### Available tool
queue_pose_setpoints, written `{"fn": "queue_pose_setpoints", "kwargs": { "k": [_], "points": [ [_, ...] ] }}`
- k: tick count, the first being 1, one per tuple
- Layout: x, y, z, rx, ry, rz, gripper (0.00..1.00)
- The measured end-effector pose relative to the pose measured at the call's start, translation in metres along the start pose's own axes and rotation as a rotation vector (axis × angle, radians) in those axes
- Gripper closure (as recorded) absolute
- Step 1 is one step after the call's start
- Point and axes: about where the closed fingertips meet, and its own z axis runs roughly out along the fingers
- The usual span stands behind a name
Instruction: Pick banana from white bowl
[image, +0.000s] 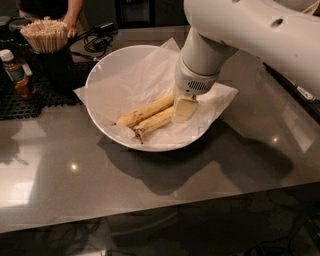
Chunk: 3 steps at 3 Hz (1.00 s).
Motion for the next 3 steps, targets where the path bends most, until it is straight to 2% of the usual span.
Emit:
{"fn": "queue_pose_setpoints", "kwargs": {
  "k": [3],
  "points": [
    [-0.005, 0.002, 0.029, -0.032, 0.067, -0.036, 0.45]
  ]
}}
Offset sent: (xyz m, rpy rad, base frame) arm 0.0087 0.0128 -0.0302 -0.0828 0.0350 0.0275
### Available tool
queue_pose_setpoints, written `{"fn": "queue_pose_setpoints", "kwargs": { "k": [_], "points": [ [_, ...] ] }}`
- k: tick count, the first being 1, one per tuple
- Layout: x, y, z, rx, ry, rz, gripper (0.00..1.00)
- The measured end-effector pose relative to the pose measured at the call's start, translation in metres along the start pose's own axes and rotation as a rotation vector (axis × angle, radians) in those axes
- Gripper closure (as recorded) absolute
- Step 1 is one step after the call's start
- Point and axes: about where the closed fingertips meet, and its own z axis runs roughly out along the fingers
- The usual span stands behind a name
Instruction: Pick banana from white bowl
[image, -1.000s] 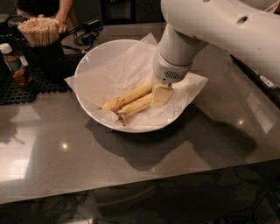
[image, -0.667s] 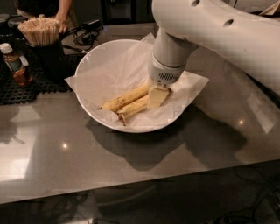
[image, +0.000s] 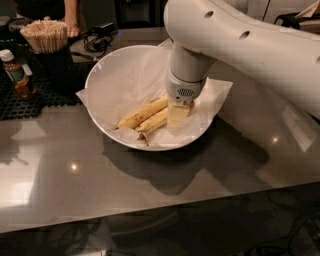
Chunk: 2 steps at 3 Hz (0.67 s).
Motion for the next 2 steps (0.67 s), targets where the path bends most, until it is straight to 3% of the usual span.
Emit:
{"fn": "queue_pose_setpoints", "kwargs": {
  "k": [2],
  "points": [
    [0.0144, 0.0057, 0.0001, 0.028, 0.027, 0.051, 0.54]
  ]
}}
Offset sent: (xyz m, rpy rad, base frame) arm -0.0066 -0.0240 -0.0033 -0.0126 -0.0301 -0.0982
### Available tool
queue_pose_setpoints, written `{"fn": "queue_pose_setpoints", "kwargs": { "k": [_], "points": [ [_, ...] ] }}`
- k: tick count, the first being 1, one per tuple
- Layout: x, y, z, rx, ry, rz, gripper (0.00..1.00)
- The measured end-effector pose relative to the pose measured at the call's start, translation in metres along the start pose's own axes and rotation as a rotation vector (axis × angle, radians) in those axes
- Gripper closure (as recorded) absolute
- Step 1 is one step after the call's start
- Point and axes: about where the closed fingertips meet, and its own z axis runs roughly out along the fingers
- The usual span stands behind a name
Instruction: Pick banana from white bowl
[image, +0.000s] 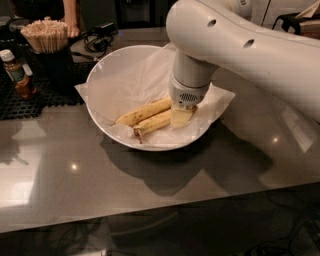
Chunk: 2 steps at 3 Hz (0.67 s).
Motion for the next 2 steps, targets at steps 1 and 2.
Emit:
{"fn": "queue_pose_setpoints", "kwargs": {
  "k": [1, 2],
  "points": [
    [0.0001, 0.0000, 0.0001, 0.000, 0.000, 0.000, 0.55],
    [0.0046, -0.0005, 0.0069, -0.005, 0.020, 0.008, 0.55]
  ]
}}
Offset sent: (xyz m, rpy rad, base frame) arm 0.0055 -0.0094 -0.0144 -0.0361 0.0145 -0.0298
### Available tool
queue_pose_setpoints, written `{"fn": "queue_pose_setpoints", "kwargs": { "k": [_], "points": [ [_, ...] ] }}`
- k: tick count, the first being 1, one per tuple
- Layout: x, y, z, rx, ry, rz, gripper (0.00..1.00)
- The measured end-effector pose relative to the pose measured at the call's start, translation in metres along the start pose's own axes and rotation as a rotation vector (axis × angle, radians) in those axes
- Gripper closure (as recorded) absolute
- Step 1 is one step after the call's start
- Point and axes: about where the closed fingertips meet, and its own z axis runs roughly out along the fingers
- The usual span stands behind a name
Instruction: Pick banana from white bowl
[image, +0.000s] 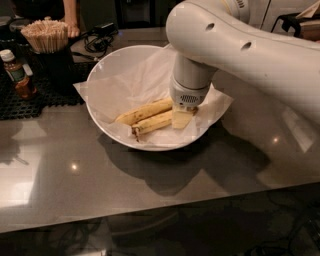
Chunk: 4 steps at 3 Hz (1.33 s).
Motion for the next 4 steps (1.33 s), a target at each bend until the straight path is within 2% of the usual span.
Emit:
{"fn": "queue_pose_setpoints", "kwargs": {
  "k": [1, 3, 4],
  "points": [
    [0.000, 0.000, 0.000, 0.000, 0.000, 0.000, 0.59],
    [0.001, 0.001, 0.000, 0.001, 0.002, -0.002, 0.99],
    [0.005, -0.001, -0.015, 0.019, -0.033, 0.002, 1.00]
  ]
}}
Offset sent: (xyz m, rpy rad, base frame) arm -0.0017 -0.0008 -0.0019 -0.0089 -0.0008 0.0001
